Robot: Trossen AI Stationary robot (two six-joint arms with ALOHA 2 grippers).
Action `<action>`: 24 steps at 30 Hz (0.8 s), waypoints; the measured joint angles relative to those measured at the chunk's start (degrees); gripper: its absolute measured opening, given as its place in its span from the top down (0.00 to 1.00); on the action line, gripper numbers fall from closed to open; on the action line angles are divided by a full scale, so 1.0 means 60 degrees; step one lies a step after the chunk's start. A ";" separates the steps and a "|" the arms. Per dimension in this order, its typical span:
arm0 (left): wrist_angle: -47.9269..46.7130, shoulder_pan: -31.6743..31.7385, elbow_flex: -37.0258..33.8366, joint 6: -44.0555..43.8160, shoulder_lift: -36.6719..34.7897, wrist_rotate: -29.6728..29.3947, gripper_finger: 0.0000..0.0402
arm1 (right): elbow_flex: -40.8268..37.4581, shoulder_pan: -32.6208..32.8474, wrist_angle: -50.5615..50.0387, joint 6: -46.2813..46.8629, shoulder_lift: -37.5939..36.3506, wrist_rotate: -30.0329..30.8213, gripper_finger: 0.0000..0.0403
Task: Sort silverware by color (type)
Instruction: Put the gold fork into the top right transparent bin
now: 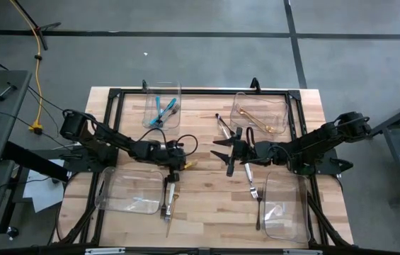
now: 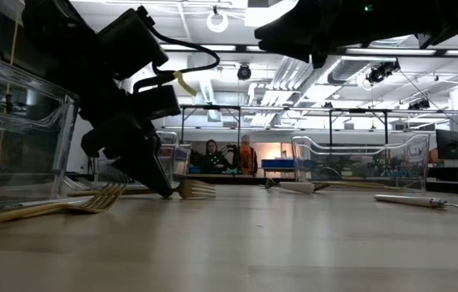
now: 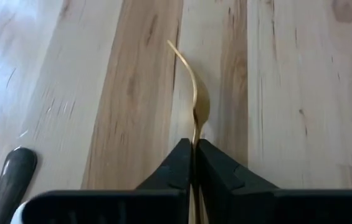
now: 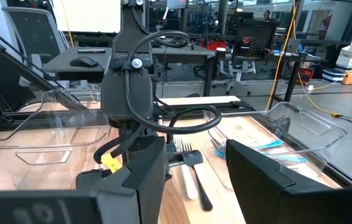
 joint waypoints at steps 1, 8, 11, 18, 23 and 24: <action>0.0000 -0.0002 -0.0003 0.0039 -0.0014 0.0003 0.97 | 0.0000 0.0000 -0.0013 0.0002 0.0000 -0.0001 0.59; -0.0528 -0.0008 -0.0067 0.0458 -0.0587 -0.0356 0.99 | 0.0000 0.0004 -0.0015 -0.0179 0.0000 0.0001 0.59; -0.0988 -0.0082 -0.0066 0.0492 -0.1301 -0.1088 0.99 | 0.0000 0.0011 -0.0014 -0.0317 0.0000 0.0001 0.59; -0.0849 -0.0875 -0.0116 0.0539 -0.3170 -0.3683 0.99 | 0.0000 0.0007 -0.0165 -0.0155 -0.0004 0.0001 0.59; 0.0177 -0.1719 -0.0105 0.1082 -0.4004 -0.4874 0.99 | 0.0000 0.0007 -0.0223 0.0003 -0.0004 0.0001 0.59; 0.0535 -0.1866 -0.0105 0.1267 -0.4036 -0.5043 0.99 | 0.0000 0.0007 -0.0223 0.0098 -0.0004 0.0000 0.59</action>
